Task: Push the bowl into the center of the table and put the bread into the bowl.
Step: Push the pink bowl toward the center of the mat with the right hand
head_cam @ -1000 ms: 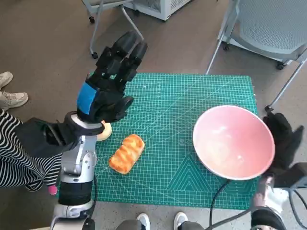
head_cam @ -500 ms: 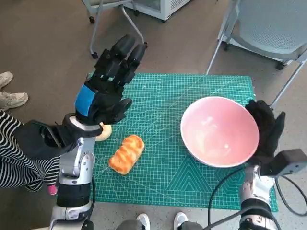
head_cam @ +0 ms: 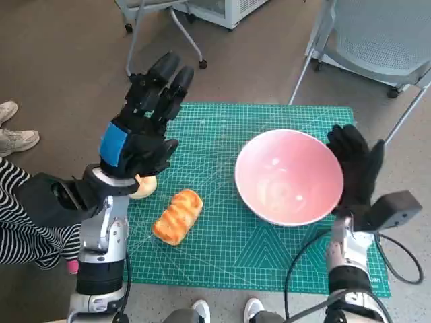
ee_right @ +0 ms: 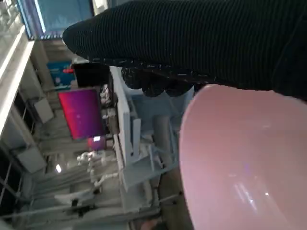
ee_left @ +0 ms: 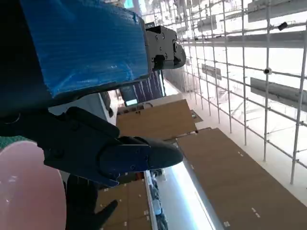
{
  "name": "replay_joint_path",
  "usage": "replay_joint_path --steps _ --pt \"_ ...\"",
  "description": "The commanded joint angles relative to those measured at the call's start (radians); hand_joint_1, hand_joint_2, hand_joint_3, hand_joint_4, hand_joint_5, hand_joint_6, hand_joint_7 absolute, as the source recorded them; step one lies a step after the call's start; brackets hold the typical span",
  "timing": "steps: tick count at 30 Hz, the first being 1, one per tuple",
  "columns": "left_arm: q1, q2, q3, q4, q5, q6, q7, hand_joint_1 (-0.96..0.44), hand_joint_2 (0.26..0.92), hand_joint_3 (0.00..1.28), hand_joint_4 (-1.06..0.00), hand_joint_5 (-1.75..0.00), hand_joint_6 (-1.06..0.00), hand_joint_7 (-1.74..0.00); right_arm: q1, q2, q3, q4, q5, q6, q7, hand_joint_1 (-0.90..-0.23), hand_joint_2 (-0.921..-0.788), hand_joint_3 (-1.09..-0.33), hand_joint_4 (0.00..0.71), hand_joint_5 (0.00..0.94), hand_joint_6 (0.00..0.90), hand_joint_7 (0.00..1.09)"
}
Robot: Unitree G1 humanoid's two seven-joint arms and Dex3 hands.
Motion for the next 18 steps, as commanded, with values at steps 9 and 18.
replay_joint_path --steps 9,18 --pt "0.019 0.013 0.001 -0.027 0.025 -0.023 0.016 -0.68 0.921 0.39 -0.08 0.0 0.0 -0.32 -0.044 0.051 0.034 0.026 -0.018 0.037 -0.009 -0.566 -0.921 -0.85 0.12 0.0 0.036 0.43" --pt "0.031 0.014 0.0 -0.048 0.037 -0.024 0.027 -0.68 0.921 0.4 -0.09 0.0 0.0 -0.33 -0.094 0.067 0.036 0.061 -0.015 0.07 -0.007 -0.558 -0.921 -0.859 0.109 0.0 0.02 0.44"
